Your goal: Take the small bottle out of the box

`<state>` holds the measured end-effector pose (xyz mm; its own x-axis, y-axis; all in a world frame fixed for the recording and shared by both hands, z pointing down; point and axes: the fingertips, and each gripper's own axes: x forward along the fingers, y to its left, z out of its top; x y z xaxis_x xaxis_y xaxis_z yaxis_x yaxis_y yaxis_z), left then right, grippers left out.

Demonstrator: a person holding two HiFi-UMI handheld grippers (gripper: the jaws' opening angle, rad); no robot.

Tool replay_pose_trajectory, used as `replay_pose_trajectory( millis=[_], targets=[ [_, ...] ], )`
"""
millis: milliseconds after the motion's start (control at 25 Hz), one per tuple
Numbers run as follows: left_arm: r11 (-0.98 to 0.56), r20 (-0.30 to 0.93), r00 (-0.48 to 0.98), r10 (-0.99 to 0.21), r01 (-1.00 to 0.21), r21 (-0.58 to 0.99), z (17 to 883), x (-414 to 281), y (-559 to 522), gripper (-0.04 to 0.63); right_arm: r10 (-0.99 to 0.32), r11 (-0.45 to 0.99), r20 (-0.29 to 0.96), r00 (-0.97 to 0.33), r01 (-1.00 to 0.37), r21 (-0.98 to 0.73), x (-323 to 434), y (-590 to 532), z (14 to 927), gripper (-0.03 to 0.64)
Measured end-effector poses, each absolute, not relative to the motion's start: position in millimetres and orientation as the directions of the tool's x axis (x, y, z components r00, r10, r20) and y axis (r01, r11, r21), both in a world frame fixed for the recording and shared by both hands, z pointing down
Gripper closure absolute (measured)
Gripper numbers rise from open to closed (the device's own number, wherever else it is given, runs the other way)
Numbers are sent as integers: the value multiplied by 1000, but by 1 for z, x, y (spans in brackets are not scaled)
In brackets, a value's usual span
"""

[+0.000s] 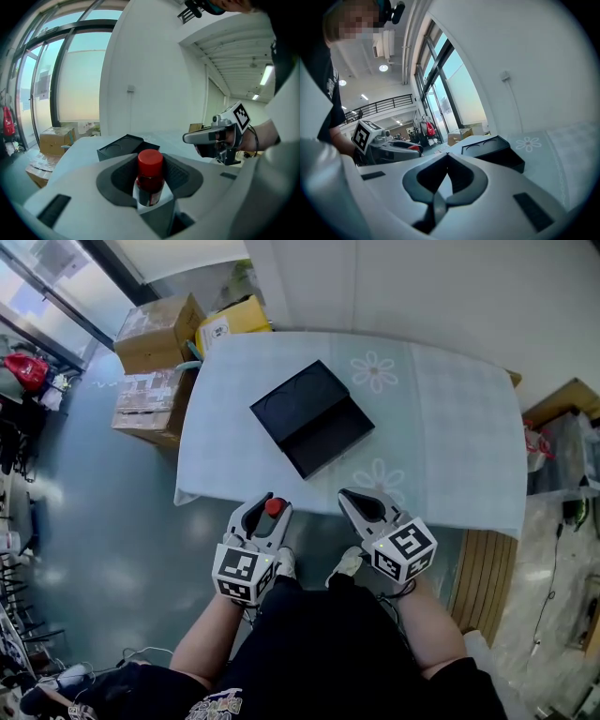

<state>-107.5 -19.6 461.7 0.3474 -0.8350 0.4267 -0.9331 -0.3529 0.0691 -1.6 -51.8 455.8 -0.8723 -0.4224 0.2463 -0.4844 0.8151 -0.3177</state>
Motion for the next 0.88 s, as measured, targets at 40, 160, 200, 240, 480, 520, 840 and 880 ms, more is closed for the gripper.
replay_pose_trajectory(
  millis=[40, 160, 200, 240, 480, 520, 840, 880],
  targets=[
    [-361, 424, 356, -833, -930, 72, 461, -114, -17, 426, -429, 812, 246, -869, -491, -316, -10, -49, 455, 594],
    [-396, 409, 391, -825, -915, 77, 456, -132, -10, 426, -456, 800, 243, -856, -514, -311, -32, -40, 450, 594],
    [-408, 402, 404, -822, -909, 79, 453, -138, -9, 426, -466, 795, 244, -851, -523, -306, -39, -38, 448, 594],
    [-421, 394, 417, -819, -904, 82, 451, -143, -9, 426, -477, 790, 246, -844, -534, -301, -45, -36, 446, 594],
    [-492, 356, 492, -794, -865, 97, 445, -166, -8, 426, -543, 748, 262, -798, -602, -279, -68, -22, 445, 594],
    [-504, 353, 504, -788, -858, 101, 446, -168, -7, 426, -555, 740, 266, -788, -614, -277, -70, -19, 446, 595],
    [-589, 335, 589, -735, -800, 116, 447, -175, -3, 428, -639, 669, 276, -718, -696, -260, -74, -3, 445, 594],
    [-598, 333, 599, -728, -793, 117, 447, -175, -2, 426, -647, 661, 277, -710, -704, -259, -74, 0, 445, 594]
  ],
)
